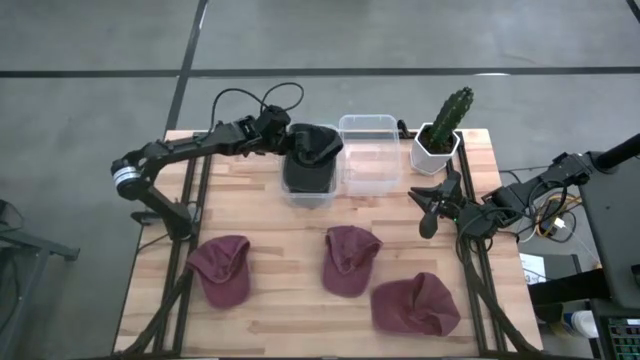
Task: Pick & Place hat
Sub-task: Put the black cap into the left transparent bin
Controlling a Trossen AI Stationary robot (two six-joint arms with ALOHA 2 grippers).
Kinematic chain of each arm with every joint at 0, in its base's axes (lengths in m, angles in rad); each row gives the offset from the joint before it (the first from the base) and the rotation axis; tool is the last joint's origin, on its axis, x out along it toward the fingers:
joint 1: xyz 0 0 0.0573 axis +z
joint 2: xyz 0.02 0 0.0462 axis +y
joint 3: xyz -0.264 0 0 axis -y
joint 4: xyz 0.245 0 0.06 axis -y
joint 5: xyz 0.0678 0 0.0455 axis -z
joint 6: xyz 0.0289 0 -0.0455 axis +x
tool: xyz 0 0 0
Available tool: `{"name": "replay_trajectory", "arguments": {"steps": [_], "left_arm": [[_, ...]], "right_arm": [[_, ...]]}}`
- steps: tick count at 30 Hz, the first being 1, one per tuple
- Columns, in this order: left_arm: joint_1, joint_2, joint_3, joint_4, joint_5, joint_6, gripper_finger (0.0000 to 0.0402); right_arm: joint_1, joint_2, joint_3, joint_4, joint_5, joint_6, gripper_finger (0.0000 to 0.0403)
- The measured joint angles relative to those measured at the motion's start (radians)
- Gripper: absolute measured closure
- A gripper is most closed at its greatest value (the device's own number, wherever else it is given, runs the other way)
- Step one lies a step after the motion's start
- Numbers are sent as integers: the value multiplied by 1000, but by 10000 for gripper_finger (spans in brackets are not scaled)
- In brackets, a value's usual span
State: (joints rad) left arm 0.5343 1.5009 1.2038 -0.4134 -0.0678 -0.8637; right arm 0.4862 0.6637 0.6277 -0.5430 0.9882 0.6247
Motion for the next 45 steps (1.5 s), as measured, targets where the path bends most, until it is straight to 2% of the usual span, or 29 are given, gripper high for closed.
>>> {"name": "replay_trajectory", "arguments": {"steps": [6,13,20,24,34,39,45], "left_arm": [[-1,-2,23,-2,2,29,232],[-3,-4,21,-160,52,17,232],[-7,-9,21,-184,74,43,232],[-6,-12,23,-165,58,83,232],[-1,-13,111,-155,-64,203,232],[-20,-13,157,-152,-22,270,232],[-40,-12,112,-163,-14,284,232]], "right_arm": [[0,0,0,0,0,0,344],[0,0,0,0,1,-23,344],[0,0,0,0,6,-34,344],[0,0,0,0,6,-34,344],[0,0,0,1,6,-34,344],[0,0,0,2,6,-33,344],[0,0,0,2,6,-33,344]]}}
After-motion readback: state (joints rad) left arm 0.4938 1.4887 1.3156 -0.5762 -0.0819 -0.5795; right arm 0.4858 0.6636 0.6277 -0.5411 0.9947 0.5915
